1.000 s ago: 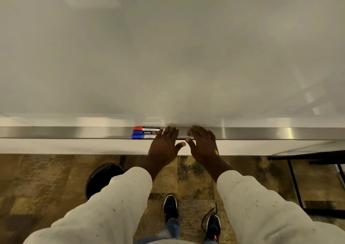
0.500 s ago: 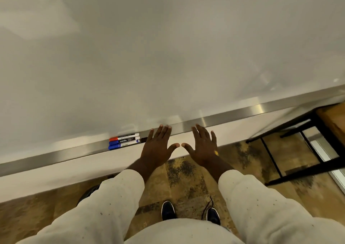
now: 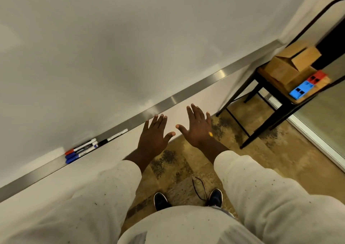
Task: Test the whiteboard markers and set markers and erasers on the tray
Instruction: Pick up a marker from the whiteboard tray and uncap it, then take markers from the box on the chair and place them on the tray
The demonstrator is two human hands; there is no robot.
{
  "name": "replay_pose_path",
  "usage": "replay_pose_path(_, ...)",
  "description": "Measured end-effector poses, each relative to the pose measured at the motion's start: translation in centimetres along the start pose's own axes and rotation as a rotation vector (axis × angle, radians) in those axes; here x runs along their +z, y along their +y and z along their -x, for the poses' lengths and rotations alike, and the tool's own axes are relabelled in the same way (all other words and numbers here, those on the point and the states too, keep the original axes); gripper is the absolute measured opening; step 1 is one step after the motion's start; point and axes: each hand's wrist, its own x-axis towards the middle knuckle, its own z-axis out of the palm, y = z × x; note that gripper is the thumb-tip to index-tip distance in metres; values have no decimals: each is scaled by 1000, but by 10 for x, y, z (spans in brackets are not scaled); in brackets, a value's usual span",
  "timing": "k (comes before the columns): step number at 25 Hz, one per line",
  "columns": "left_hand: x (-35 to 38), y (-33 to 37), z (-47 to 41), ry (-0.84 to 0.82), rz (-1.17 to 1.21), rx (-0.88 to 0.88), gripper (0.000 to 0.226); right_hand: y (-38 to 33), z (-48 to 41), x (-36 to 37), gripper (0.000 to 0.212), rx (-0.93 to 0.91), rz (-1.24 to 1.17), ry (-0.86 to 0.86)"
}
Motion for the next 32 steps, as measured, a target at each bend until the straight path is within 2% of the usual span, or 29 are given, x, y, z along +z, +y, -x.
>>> replay_pose_path(6, -2, 85, -47, 30, -2, 26, 77, 95, 0, -33, 85, 94, -72, 98)
replay_pose_path(13, -5, 187, -113, 73, -17, 43, 77, 211, -11, -69, 86, 181, -112, 114)
replay_pose_path(23, -4, 291, -216, 87, -3, 209, 75, 313, -39, -118, 86, 283, -102, 156)
replay_pose_path(32, 10, 367, -382, 46, 38, 421, 70, 417, -126, -155, 78, 427, -127, 220)
